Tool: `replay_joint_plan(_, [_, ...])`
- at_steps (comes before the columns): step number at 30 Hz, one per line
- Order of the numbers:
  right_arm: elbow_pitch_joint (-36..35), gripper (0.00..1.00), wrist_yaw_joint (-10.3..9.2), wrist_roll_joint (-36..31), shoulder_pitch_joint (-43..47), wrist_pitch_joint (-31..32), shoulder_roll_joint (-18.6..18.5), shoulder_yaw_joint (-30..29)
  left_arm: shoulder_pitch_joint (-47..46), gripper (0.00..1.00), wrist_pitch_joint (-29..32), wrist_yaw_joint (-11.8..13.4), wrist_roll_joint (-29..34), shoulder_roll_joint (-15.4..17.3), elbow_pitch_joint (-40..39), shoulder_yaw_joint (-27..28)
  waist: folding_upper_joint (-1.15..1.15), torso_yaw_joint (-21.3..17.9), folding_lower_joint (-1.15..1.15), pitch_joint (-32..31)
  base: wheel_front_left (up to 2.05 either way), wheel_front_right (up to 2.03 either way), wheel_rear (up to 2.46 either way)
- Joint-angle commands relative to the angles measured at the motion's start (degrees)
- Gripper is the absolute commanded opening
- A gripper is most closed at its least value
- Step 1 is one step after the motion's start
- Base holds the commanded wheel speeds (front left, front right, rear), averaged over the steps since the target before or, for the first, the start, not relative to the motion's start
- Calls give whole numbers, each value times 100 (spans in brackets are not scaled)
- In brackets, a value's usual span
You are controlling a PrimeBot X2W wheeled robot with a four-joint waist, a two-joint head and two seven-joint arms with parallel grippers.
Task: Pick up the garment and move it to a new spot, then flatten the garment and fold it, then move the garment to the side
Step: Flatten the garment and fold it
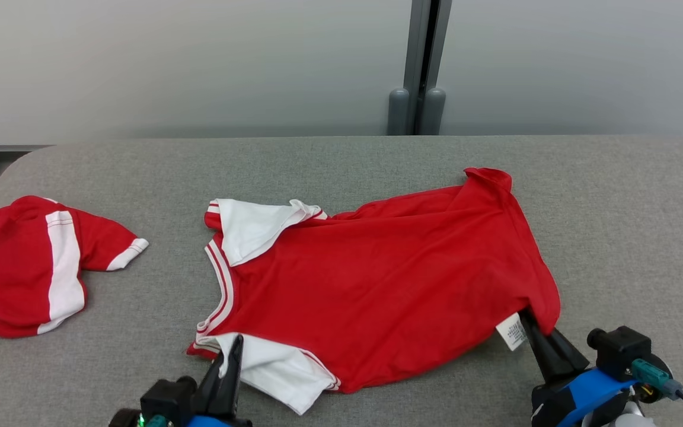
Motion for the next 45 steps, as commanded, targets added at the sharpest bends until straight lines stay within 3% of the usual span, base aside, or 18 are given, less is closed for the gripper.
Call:
replay_joint_plan(1, [-68,0,0,-15,-47,-20,-48,-13,-157,0,-25,19,-7,78,-66,39,0,-12,0,9,0,0,0])
replay_joint_plan(9, [-440,0,0,69,-1140,-19,-377,57,-1633,0,226,-43,-287,543,-658,164,0,-156,0,350,0,0,0])
replay_joint_plan(16, [34,0,0,397,-3105,199,-596,470,-3746,0,682,-57,-698,1018,-574,59,0,-337,0,1079,0,0,0])
replay_joint_plan(23, [781,0,0,969,-5291,552,-688,1030,-5996,0,1003,-59,-1155,1399,150,-133,0,-531,0,1770,0,0,0])
replay_joint_plan(29, [1402,0,0,1471,-6903,696,-674,1266,-7639,0,1028,-60,-1331,1490,976,-215,0,-667,0,2092,0,0,0])
replay_joint_plan(35, [1973,0,0,1675,-7946,620,-698,1599,-8664,0,873,-60,-1416,1470,1584,-440,0,-751,0,2115,0,0,0])
replay_joint_plan(45, [2593,0,0,2208,-8444,328,-837,2135,-9254,0,542,-60,-1751,1387,2212,-887,0,-729,0,2355,0,0,0])
